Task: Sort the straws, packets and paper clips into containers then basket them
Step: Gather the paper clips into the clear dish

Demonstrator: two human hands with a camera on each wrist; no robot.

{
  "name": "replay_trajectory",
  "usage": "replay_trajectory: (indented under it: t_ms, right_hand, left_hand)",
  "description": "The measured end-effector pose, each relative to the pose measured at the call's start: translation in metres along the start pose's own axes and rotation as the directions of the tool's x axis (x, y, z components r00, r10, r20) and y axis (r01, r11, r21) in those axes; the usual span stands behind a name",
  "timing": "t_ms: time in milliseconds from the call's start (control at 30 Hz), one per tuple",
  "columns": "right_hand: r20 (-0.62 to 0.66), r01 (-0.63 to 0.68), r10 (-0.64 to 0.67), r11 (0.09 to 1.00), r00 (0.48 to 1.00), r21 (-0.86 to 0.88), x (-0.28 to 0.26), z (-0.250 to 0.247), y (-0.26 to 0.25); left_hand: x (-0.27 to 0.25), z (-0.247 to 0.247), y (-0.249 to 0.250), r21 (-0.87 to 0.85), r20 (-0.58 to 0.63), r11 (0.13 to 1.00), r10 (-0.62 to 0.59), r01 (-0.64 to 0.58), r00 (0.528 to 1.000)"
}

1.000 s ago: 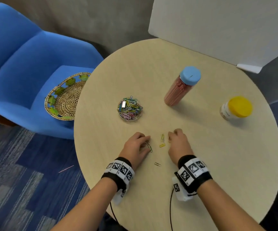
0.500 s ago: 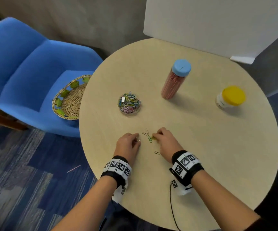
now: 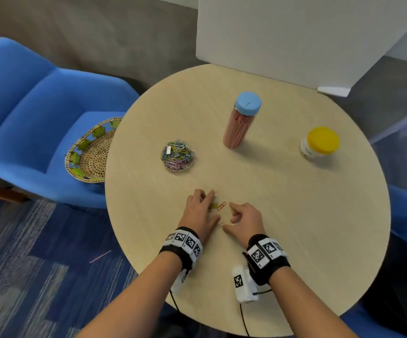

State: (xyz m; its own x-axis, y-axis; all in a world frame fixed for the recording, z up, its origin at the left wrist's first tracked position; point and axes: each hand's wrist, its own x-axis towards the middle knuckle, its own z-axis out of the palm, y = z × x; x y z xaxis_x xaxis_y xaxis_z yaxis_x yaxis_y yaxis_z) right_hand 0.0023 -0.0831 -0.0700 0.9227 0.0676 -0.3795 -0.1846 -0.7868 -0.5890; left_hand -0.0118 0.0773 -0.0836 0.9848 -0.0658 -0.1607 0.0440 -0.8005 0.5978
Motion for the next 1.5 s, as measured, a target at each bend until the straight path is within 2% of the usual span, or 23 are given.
replay_trajectory:
  t_ms: [233, 433, 500, 633, 867, 1000, 1067, 1233, 1367, 1500]
  right_hand:
    - [-0.061, -0.021, 0.029, 0.992, 0.998, 0.125, -0.007, 0.008, 0.002]
    - [-0.033, -0.028, 0.032, 0.991, 0.999, 0.129, -0.005, 0.009, -0.002]
    - [-0.029, -0.022, 0.026, 0.993, 0.999, 0.116, -0.005, 0.01, -0.004]
    - [-0.064, 0.001, 0.006, 0.995, 0.998, 0.104, 0.002, 0.01, -0.008]
    - [-0.1, 0.085, -0.067, 0.977, 0.993, 0.194, 0.019, 0.005, -0.02]
    - [-0.073, 0.161, -0.159, 0.987, 0.985, 0.027, 0.027, 0.002, -0.023]
    - [-0.012, 0.186, -0.188, 0.978, 0.982, -0.096, 0.03, -0.002, -0.031]
    - [0.158, 0.18, -0.125, 0.893, 0.98, -0.413, 0.033, -0.01, -0.051]
    - [0.239, 0.185, -0.066, 0.835, 0.969, -0.518, 0.04, -0.008, -0.057]
    - [0.29, 0.209, -0.044, 0.797, 0.956, -0.567, 0.046, -0.008, -0.065]
  left_hand:
    - [0.021, -0.003, -0.004, -0.035, -0.108, 0.994, 0.095, -0.099, 0.99]
    - [0.026, -0.01, 0.003, -0.01, -0.034, 0.993, 0.116, -0.116, 0.993]
    - [0.027, -0.013, 0.006, -0.012, -0.021, 0.997, 0.076, -0.076, 0.997]
    - [0.028, -0.019, 0.012, -0.05, -0.043, 0.995, -0.083, 0.081, 0.996]
    - [0.032, -0.036, -0.01, -0.127, 0.011, 0.975, -0.18, 0.18, 0.984]
    - [0.032, -0.051, -0.031, -0.28, -0.048, 0.941, -0.213, 0.191, 0.976]
    - [0.031, -0.063, -0.036, -0.347, -0.11, 0.919, -0.239, 0.188, 0.965]
    - [0.05, -0.106, -0.042, -0.449, -0.275, 0.881, -0.296, 0.15, 0.915]
    - [0.076, -0.131, -0.053, -0.525, -0.365, 0.84, -0.369, 0.139, 0.855]
    - [0.097, -0.135, -0.06, -0.517, -0.378, 0.842, -0.384, 0.153, 0.842]
